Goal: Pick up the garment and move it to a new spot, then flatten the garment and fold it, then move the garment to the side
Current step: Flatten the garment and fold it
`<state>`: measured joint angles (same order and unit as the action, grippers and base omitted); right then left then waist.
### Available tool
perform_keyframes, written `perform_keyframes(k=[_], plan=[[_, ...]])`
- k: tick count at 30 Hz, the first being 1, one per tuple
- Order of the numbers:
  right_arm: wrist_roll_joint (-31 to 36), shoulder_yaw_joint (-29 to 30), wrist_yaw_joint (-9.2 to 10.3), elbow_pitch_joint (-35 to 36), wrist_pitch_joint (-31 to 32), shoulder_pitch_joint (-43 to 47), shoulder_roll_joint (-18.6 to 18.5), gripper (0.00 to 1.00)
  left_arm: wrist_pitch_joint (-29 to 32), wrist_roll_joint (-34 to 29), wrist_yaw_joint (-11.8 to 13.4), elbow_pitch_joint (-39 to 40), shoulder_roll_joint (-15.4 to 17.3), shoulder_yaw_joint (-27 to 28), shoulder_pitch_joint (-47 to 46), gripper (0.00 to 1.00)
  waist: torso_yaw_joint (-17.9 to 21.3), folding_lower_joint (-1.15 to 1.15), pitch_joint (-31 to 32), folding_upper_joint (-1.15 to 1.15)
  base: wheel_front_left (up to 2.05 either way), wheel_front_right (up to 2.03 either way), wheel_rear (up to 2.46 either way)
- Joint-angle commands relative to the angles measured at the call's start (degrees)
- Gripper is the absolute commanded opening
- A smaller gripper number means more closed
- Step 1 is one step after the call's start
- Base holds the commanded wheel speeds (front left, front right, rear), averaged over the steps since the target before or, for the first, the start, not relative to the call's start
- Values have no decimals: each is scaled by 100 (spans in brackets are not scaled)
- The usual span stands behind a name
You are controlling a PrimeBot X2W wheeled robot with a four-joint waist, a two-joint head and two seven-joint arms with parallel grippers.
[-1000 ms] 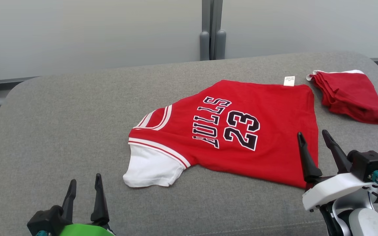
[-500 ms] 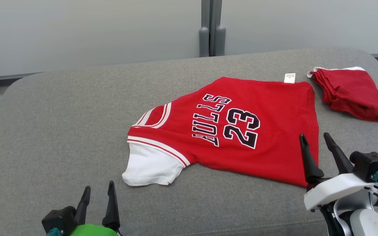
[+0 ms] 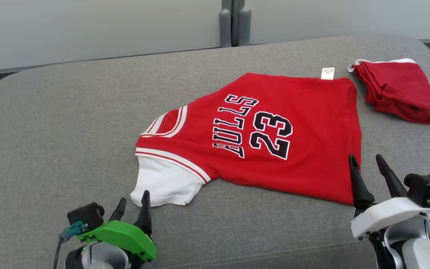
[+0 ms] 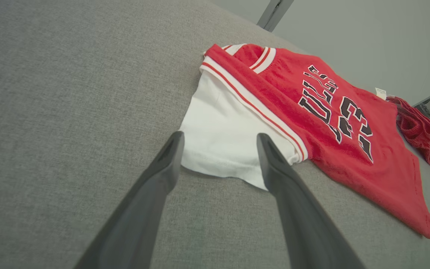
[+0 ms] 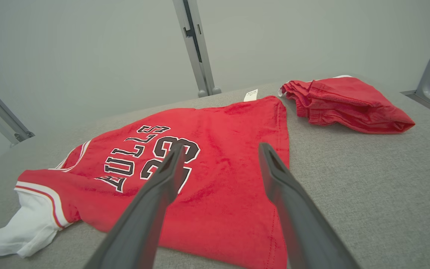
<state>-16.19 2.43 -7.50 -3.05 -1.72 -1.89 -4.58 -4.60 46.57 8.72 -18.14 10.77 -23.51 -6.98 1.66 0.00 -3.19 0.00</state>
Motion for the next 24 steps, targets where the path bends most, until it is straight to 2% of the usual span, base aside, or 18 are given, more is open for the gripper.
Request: perform_keyframes(k=[1, 11, 23, 24], plan=[[-22, 1, 2, -14, -39, -78, -17, 100, 11, -35, -35, -142, 39, 22, -186, 100, 102, 0, -139, 0, 0, 0, 0], [-39, 24, 2, -18, -68, -233, -60, 100, -129, -144, -249, -1395, 172, 28, -773, 100, 284, 0, -471, 0, 0, 0, 0], [-83, 20, 2, -89, 14, -249, -65, 100, -255, -214, -549, -2099, -33, -193, -1110, 100, 300, 0, -582, 0, 0, 0, 0], [-97, 35, 1, -130, 56, -224, -63, 100, -233, -220, -584, -2145, -45, -217, -1131, 50, 298, 0, -587, 0, 0, 0, 0]])
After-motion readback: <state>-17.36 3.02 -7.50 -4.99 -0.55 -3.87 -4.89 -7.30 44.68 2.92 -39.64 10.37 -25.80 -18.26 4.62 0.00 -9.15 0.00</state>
